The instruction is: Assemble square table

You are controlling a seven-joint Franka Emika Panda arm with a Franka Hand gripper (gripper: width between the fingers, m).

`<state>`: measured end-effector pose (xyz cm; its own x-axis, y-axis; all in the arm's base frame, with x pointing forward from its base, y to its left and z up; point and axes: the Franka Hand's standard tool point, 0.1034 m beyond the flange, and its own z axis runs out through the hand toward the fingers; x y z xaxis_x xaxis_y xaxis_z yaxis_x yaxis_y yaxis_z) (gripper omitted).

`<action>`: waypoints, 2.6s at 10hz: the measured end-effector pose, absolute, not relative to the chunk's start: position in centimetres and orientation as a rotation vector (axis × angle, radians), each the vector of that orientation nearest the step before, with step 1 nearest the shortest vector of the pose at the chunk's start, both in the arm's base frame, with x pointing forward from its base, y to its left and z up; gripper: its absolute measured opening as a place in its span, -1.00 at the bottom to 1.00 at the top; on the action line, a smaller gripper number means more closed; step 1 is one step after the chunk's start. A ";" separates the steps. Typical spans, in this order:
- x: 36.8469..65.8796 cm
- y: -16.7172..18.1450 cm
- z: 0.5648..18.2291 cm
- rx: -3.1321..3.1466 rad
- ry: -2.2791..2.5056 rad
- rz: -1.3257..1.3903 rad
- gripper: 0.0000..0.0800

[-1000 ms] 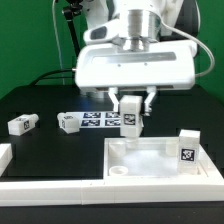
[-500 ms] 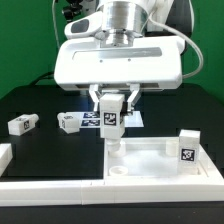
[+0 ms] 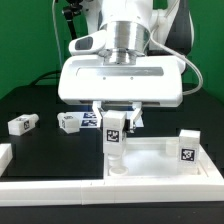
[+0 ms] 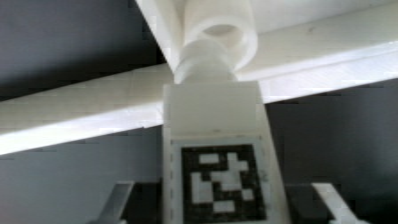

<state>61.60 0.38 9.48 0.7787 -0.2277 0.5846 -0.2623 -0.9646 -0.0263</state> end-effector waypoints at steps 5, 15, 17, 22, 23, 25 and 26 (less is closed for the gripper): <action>61.7 1.0 8.0 2.908 -0.376 0.937 -0.27; 61.6 1.0 7.0 2.905 -0.334 0.915 0.53; 61.5 1.0 7.0 2.904 -0.323 0.912 0.61; 61.6 0.6 7.4 2.909 -0.291 0.894 0.62; 61.9 -0.1 8.5 2.920 -0.289 0.875 0.62; 62.4 -0.4 9.6 2.950 -0.306 0.829 0.62; 62.3 -0.4 9.1 2.987 -0.315 0.726 0.62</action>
Offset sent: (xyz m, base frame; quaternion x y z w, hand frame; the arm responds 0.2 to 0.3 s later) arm 0.0032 0.0075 -0.0087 -0.0077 0.0125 0.0103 0.9998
